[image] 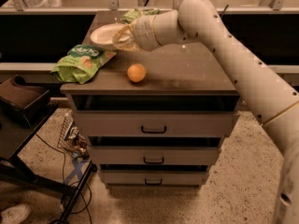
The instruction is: Move paper bowl near green rice chip bag
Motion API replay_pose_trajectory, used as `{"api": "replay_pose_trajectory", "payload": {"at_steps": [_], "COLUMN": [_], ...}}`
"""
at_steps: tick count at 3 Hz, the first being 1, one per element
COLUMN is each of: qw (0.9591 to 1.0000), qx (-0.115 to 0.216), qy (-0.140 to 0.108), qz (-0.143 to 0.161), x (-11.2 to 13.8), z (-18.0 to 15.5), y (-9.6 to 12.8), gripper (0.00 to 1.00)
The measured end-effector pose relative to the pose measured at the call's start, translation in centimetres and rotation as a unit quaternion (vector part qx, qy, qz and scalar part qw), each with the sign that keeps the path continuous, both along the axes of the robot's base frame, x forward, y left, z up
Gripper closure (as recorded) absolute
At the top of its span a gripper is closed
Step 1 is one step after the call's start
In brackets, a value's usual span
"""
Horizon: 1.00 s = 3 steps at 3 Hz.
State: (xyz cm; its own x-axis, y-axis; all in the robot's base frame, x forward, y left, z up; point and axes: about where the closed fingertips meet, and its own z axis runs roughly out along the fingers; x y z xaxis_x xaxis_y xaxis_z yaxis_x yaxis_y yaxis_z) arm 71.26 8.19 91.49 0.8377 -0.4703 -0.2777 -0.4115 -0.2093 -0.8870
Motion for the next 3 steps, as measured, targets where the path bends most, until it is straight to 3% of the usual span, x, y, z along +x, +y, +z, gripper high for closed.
{"api": "replay_pose_trajectory", "payload": {"at_steps": [1,3], "qw": [1.0000,1.0000], "qx": [-0.004,-0.004], "qy": [0.002,0.004], "qz": [0.002,0.007], "x": [0.17,0.05], "z": [-0.40,-0.65], "y": [0.20,0.78], "gripper": [0.86,0.39]}}
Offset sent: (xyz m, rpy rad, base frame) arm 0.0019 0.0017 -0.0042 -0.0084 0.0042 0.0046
